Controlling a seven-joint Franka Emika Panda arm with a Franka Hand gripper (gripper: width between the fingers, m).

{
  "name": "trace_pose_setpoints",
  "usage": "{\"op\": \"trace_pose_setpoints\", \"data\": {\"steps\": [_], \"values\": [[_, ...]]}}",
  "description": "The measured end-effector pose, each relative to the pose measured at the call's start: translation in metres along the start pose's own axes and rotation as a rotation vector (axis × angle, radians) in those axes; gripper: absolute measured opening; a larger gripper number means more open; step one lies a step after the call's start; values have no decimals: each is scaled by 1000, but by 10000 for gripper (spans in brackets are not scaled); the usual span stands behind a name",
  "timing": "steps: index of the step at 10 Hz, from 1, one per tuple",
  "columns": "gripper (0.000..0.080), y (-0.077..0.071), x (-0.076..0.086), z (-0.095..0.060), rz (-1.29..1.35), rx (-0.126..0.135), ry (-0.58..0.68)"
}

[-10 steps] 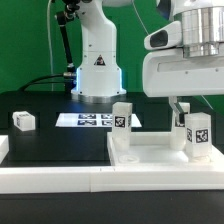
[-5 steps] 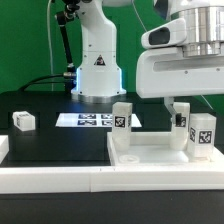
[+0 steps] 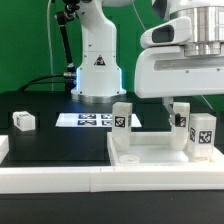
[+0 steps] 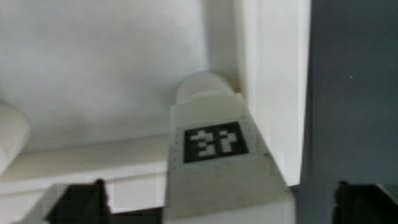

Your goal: Assemble square table

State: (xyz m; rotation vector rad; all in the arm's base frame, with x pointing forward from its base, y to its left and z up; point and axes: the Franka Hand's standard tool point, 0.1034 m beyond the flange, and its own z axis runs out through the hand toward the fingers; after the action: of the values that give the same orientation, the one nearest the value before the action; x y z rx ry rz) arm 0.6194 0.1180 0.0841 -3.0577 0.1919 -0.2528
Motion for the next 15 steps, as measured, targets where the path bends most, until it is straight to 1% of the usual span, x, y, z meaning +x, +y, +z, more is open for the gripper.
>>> {"op": "trace_pose_setpoints", "data": {"steps": [2, 5, 6, 10, 13, 14, 15], "values": [[309, 0, 0, 0, 0, 0, 0], [288, 0, 0, 0, 27, 0, 0], [288, 1, 0, 0, 112, 2, 0], [290, 1, 0, 1, 590, -3, -1], [290, -1, -1, 1, 897, 4, -5], [290, -1, -1, 1, 932, 3, -8], [290, -1, -1, 1, 1045, 9, -16]]}}
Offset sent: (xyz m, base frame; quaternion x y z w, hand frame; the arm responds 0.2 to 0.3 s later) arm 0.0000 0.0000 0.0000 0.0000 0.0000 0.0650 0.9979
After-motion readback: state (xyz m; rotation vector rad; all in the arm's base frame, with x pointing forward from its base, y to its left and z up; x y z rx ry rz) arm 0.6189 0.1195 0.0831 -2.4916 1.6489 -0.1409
